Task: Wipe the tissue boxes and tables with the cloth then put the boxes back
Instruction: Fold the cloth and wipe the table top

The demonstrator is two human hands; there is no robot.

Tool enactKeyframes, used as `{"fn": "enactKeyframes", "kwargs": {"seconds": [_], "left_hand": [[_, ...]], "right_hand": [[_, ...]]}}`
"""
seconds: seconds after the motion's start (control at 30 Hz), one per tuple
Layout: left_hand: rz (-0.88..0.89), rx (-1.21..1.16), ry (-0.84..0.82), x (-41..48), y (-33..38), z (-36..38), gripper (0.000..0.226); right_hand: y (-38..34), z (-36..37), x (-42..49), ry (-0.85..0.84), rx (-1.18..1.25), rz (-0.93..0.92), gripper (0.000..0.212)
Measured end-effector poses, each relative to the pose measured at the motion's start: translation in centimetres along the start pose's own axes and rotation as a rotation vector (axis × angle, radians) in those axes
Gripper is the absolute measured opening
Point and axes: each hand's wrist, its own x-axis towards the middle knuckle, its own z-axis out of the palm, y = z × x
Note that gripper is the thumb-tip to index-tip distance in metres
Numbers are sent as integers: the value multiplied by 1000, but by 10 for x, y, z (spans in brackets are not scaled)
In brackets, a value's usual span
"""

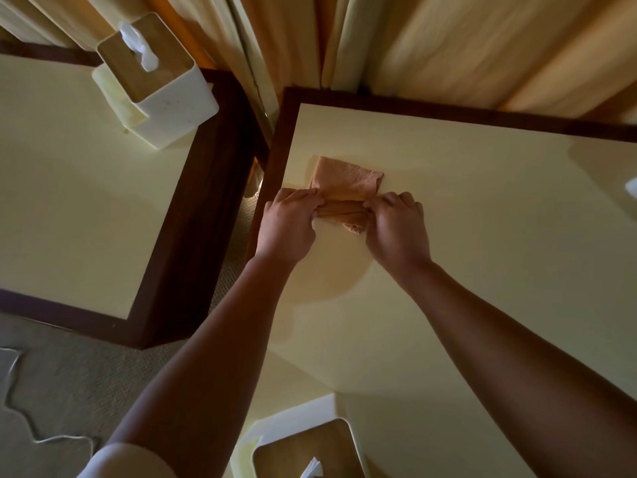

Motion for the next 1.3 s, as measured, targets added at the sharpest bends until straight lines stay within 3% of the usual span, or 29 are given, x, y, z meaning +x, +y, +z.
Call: {"fn": "enactKeyframes", "kwargs": {"seconds": [0.2,0.3,0.47,0.6,0.73,0.93,1.13,1.3], "left_hand": [[-29,8,89,-5,1,5,15],[-53,-2,93,-5,2,6,17],[-68,-9,-10,-10,1,3,30],[-90,-49,-6,-11,9,-2,45],[110,108,-57,-9,14,0,55],[255,214,-243,-21,8,16,63],[313,187,-279,-57,48,30,62],[334,298,-400,-89,94,46,67]], "right_hand": [[8,2,4,22,36,-21,16],[12,0,-2,102,59,-68,21],[3,-5,-26,163,73,-184,4],[-2,-1,-27,99,100,-227,31],[-5,10,-15,-53,11,-325,50],[13,12,-25,-83,-135,-356,52],[41,2,-75,-31,-220,-365,51],[66,-12,-132,2,-226,-344,52]]}}
